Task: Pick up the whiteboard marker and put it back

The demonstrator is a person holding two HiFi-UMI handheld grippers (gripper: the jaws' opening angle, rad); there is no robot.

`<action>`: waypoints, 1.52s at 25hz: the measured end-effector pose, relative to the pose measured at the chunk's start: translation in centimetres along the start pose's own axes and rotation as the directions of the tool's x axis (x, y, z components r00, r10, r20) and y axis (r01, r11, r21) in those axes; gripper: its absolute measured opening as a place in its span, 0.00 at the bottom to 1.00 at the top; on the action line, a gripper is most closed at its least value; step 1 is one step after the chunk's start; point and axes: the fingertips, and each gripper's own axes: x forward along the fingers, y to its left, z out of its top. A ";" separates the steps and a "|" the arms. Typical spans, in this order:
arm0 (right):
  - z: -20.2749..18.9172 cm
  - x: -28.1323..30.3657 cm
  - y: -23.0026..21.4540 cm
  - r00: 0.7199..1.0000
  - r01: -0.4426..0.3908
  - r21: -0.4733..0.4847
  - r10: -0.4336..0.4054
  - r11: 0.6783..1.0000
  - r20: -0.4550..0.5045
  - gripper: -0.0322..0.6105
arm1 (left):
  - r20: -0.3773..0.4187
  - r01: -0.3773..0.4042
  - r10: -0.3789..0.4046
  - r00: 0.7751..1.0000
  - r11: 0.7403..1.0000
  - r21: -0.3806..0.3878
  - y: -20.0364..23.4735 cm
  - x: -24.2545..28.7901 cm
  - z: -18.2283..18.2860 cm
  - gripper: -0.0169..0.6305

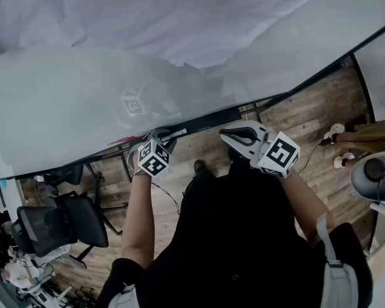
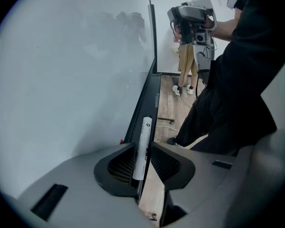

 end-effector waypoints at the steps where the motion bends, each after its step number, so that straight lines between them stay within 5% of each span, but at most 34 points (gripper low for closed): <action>1: 0.0 0.0 0.0 1.000 -0.001 0.000 0.001 1.000 -0.001 0.08 | 0.002 0.006 -0.006 1.000 1.000 -0.003 0.0 0.0 0.0 0.19; 19: 0.0 0.0 -0.1 1.000 0.001 -0.003 -0.001 1.000 0.005 0.08 | -0.005 -0.015 0.016 1.000 0.997 0.073 -0.2 -0.6 0.4 0.15; 29: 0.1 0.3 0.6 1.000 -0.020 -0.006 0.020 1.000 0.004 0.08 | 0.099 -0.115 0.107 0.989 0.990 0.083 0.0 -3.6 2.1 0.14; 33: 0.3 0.8 0.7 0.999 -0.053 -0.020 0.054 0.998 0.005 0.08 | 0.229 -0.156 0.155 0.961 0.988 -0.012 0.0 -6.6 4.3 0.14; 38: 1.3 1.9 1.3 0.995 -0.095 -0.046 0.096 0.994 0.020 0.08 | 0.397 -0.192 0.233 0.888 0.971 -0.141 0.1 -11.7 7.8 0.14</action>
